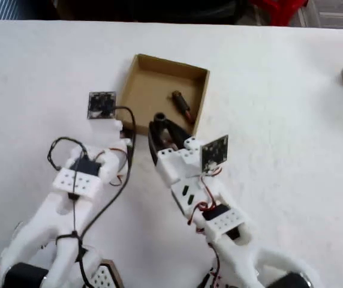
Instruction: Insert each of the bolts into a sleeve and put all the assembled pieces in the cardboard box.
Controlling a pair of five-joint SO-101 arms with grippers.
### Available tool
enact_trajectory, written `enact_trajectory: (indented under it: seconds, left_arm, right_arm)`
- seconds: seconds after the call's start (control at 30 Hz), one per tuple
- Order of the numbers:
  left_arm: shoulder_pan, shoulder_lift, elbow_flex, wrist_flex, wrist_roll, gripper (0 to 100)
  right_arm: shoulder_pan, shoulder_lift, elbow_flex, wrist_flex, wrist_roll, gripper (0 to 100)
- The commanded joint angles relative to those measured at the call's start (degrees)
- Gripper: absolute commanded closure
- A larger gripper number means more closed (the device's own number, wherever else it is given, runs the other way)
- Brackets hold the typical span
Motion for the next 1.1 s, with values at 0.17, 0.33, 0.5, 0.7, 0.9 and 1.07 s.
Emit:
enact_trajectory:
  seconds: [0.17,0.33,0.5,0.7,0.9,1.07]
  left_arm:
    - [-2.68,-13.93,8.09,-12.57,-0.53,98]
    - [-2.51,-19.65,14.15,-24.26,-0.53,98]
    - [-1.89,-26.24,16.35,-31.21,-0.53,98]
    - [4.18,-34.68,18.73,-34.55,-11.78,98]
    - [10.15,-39.96,15.21,-32.44,-18.2,98]
    - [12.88,-39.87,8.44,-27.69,-18.37,98]
  right_arm:
    - [2.07,22.64,-3.69,-24.04,0.09,98.2]
    - [2.51,24.48,-3.34,-25.19,0.09,98.2]
    - [2.59,24.92,-3.16,-25.1,0.09,98.2]
    - [2.15,24.92,-2.29,-25.19,0.09,98.2]
    - [2.07,24.92,-2.29,-25.01,0.09,98.2]
    - [2.07,25.01,-2.29,-25.01,0.18,98.2]
